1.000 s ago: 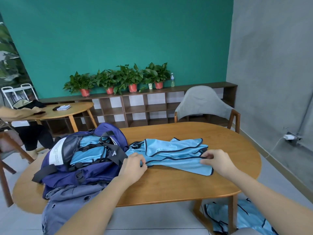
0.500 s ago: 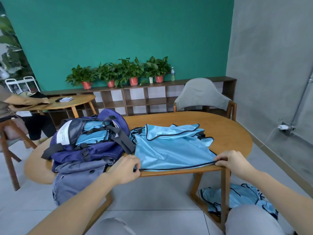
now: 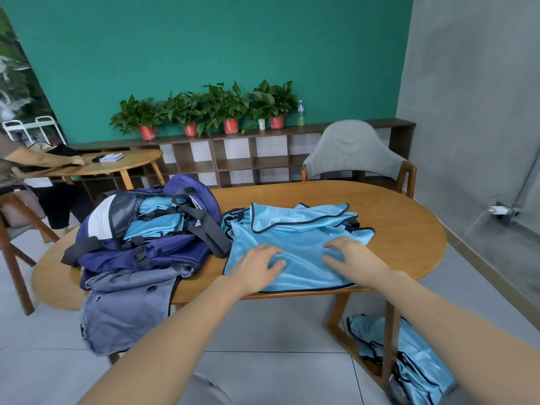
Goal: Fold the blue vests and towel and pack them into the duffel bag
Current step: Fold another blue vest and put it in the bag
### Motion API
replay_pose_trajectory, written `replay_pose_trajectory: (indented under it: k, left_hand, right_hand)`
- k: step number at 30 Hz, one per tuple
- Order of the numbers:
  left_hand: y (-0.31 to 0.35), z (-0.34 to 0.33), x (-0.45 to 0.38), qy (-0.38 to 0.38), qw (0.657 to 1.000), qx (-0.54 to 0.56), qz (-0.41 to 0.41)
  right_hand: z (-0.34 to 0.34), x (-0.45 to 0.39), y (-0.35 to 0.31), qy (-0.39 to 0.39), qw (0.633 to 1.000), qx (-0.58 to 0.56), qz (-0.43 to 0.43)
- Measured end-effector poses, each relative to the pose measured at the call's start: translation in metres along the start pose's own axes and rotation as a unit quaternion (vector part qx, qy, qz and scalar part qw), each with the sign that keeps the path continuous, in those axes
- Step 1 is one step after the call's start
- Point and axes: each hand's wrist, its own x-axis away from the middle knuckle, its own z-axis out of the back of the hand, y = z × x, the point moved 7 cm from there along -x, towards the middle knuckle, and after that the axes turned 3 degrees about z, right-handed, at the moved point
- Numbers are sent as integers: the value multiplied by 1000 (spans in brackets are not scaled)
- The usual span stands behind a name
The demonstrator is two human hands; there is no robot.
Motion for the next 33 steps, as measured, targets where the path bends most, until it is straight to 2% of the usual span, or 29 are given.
replay_pose_trajectory:
  k: [2,5,8,14,16,18,20,23,26,30,33]
  left_hand:
    - [-4,-17,-7,-65,996,-49,37]
    - [-18,-22,-13,-86,990,-79,73]
    - [-29,-21,-23,-89,986,-100,94]
    - [-20,-24,-52,-102,985,-110,86]
    - [-16,-22,-59,-70,986,-132,76]
    - [-5,-12,-65,28,986,-162,37]
    - [7,-4,-75,108,983,-147,-10]
    - [15,-3,-104,119,985,-108,-55]
    - [15,0,-135,122,987,-91,-58]
    - [11,-5,-163,104,978,-177,-40]
    - [11,-2,-168,124,961,-237,-64]
  right_hand:
    - [-18,-7,6,-57,997,40,-25]
    - [-33,-12,30,-105,987,102,-60]
    - [-27,-19,52,-98,983,128,-90]
    - [-20,-36,77,-97,977,138,-128]
    - [-16,-39,78,-68,982,127,-121]
    - [-2,-44,72,14,988,120,-97]
    - [12,-56,64,93,988,112,-59]
    - [16,-85,50,120,988,97,-16]
    - [7,-115,36,114,990,87,10]
    - [-8,-141,26,100,991,87,24]
    - [-13,-153,26,107,991,71,22]
